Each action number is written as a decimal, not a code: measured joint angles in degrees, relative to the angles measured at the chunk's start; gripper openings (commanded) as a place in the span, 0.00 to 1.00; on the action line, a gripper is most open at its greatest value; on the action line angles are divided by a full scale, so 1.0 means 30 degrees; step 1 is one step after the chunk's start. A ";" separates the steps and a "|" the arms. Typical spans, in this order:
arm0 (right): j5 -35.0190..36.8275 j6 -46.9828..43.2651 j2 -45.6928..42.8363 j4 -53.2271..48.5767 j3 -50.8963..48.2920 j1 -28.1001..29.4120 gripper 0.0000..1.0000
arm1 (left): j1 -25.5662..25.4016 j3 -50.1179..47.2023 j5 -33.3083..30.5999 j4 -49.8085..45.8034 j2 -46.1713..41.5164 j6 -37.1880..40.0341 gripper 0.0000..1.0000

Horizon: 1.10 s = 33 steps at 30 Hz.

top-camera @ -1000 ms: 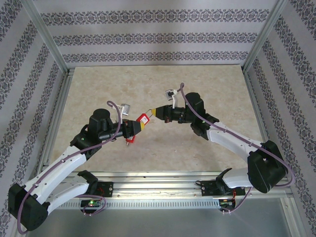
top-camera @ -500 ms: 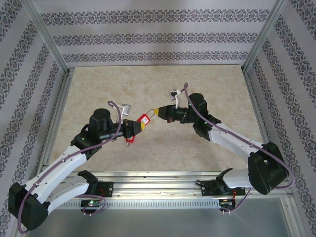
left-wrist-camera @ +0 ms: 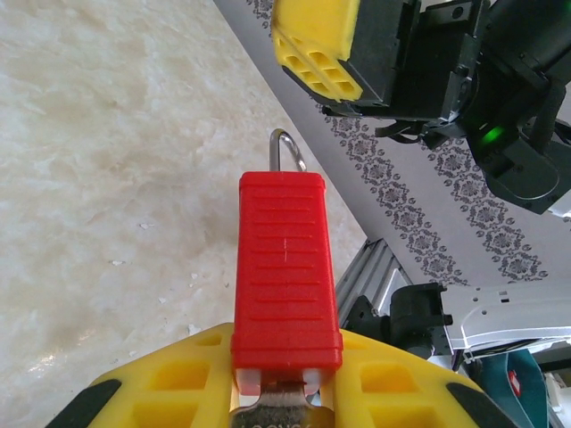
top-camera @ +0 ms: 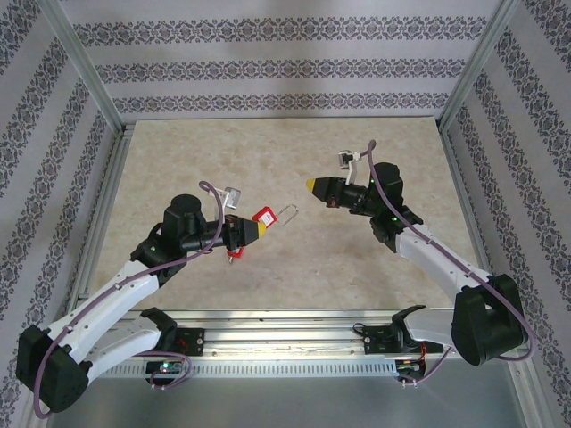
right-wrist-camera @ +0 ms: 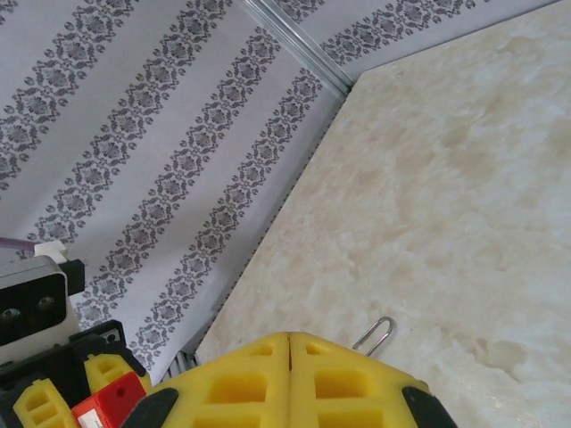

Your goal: Unlock with the key

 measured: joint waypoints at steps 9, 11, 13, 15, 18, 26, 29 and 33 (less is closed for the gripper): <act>0.0736 0.0255 -0.0554 -0.2186 0.0044 -0.0029 0.43 | 0.0000 0.0539 -0.0073 -0.0576 0.1107 0.0940 0.00; 0.1020 0.0000 -0.0954 -0.2820 0.0044 -0.0022 0.53 | 0.0000 0.0656 -0.0146 -0.0576 0.1508 0.1129 0.00; 0.1406 -0.0306 -0.1486 -0.3483 0.0036 -0.0029 0.61 | 0.0000 0.0663 -0.0313 -0.0590 0.2011 0.1333 0.00; 0.1865 -0.0729 -0.2135 -0.4218 0.0022 -0.0029 0.69 | 0.0000 0.0648 -0.0517 -0.0568 0.2579 0.1399 0.00; 0.2659 -0.1297 -0.3271 -0.5289 -0.0095 -0.0029 0.78 | -0.0044 0.0423 -0.0597 -0.0248 0.3337 0.1384 0.00; 0.4226 -0.2193 -0.5180 -0.6900 -0.0794 -0.0576 0.85 | -0.1836 -0.0386 -0.0780 0.1982 0.6521 0.0641 0.00; 0.4590 -0.2324 -0.5268 -0.7395 -0.1078 -0.0721 0.86 | -0.2739 -0.0503 -0.0809 0.3308 0.8014 0.0087 0.00; 0.4874 -0.2543 -0.5348 -0.7810 -0.1180 -0.0816 0.87 | -0.3395 -0.0685 -0.0750 0.5253 0.9923 -0.0954 0.00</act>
